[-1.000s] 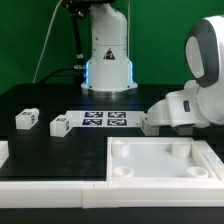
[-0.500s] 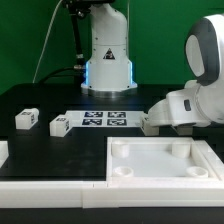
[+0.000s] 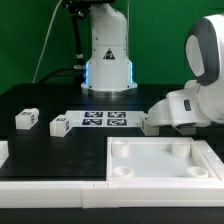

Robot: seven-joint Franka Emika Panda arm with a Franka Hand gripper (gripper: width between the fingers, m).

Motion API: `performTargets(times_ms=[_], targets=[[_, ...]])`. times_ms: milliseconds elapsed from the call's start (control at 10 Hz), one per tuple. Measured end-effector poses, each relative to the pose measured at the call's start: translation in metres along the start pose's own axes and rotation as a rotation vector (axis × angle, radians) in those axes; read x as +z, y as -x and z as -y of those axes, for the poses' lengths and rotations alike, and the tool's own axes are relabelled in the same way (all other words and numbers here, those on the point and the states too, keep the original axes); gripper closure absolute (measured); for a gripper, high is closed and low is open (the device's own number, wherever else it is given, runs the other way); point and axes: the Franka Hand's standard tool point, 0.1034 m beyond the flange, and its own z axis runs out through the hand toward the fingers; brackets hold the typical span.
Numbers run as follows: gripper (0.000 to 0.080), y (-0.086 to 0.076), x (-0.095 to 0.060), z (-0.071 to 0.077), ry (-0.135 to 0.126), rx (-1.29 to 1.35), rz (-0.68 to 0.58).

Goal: Assemble one leg

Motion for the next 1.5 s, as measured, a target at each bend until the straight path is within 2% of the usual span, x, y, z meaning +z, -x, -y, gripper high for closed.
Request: performTargets(times_ms=[200,400,500,600,900,1100,1200,1500], targets=[[0.0514,0.001,-0.001,0.0,0.001,0.0,0.002],[0.0514,0.026,-0.028,0.001,0.012,-0.003,0.014],[0.0512,0.04,-0.042,-0.004,0.014,0.005,0.021],[0.0512,0.045,-0.053,-0.01,0.005,0.015,0.01],[0.0512,0.035,-0.055,-0.008,0.0,0.016,-0.067],[0.0512,0.026,-0.063,-0.007,-0.007,0.02,-0.3],[0.0512,0.029,-0.063,-0.009,-0.004,0.015,-0.389],[0.0512,0.031,-0.09,-0.018,-0.005,-0.009,-0.65]])
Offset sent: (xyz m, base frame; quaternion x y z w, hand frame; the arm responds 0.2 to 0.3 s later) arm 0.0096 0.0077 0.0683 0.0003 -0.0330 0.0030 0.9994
